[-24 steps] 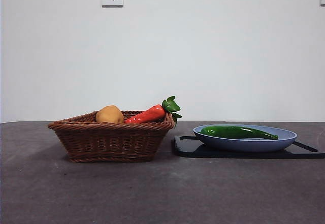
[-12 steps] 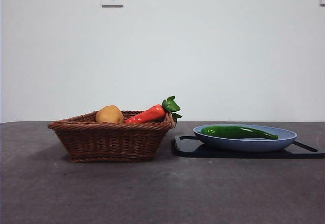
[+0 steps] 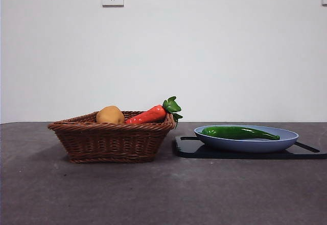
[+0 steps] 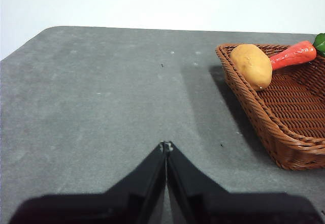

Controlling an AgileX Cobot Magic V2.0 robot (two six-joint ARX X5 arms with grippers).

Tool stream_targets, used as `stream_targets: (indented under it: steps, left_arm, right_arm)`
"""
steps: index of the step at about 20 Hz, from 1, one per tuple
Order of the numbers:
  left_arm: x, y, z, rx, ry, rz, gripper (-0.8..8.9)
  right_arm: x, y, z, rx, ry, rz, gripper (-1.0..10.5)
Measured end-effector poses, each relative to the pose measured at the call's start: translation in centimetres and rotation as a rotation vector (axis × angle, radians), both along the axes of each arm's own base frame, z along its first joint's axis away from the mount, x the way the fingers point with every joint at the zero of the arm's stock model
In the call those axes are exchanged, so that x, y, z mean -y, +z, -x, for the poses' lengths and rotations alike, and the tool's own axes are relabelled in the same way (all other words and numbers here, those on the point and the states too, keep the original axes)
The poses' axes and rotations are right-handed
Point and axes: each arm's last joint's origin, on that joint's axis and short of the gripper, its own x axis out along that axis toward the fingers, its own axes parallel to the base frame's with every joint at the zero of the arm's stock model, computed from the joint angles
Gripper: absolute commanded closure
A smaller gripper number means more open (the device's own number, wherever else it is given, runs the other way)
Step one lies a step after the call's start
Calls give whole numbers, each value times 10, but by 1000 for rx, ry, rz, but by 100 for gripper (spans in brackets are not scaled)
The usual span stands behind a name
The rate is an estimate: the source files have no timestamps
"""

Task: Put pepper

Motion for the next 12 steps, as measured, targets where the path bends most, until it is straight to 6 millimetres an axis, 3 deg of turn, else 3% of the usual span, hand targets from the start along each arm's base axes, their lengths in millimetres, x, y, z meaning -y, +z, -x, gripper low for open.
stream_targets:
  steps: [7, 10, 12]
  left_arm:
    - [0, 0, 0, 0, 0, 0, 805]
    - [0, 0, 0, 0, 0, 0, 805]
    - [0, 0, 0, 0, 0, 0, 805]
  right_arm:
    - [2, 2, 0, 51, 9, 11, 936]
    - [9, 15, 11, 371, -53, -20, 936]
    - [13, 10, 22, 549, -107, -54, 936]
